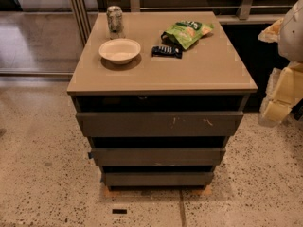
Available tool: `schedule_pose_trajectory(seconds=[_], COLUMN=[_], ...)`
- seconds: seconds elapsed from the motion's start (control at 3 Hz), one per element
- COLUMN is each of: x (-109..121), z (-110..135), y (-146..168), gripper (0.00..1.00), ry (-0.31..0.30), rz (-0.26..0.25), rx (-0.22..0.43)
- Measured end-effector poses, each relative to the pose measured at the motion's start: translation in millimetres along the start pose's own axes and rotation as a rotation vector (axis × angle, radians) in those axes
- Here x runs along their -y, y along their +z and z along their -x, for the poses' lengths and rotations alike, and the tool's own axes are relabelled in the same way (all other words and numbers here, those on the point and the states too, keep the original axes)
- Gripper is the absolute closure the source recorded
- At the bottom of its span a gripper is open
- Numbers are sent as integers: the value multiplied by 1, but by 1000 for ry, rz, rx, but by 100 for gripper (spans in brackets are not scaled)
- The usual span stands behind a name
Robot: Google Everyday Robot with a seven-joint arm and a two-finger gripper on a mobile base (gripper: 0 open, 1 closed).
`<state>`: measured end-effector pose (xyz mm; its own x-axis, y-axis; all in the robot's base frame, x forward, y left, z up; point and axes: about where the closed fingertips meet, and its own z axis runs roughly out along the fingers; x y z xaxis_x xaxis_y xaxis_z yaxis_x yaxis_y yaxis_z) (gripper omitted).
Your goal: Open middle drawer
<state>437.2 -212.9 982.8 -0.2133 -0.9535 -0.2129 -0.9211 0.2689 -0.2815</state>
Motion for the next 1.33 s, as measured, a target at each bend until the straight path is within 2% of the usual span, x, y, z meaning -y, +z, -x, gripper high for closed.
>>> schedule_pose_trajectory(seconds=[0.67, 1.33], x=[-14, -28], z=[2, -3], y=[17, 50], gripper=[0, 0], ry=[-5, -14], rz=[5, 46], rx=[12, 37])
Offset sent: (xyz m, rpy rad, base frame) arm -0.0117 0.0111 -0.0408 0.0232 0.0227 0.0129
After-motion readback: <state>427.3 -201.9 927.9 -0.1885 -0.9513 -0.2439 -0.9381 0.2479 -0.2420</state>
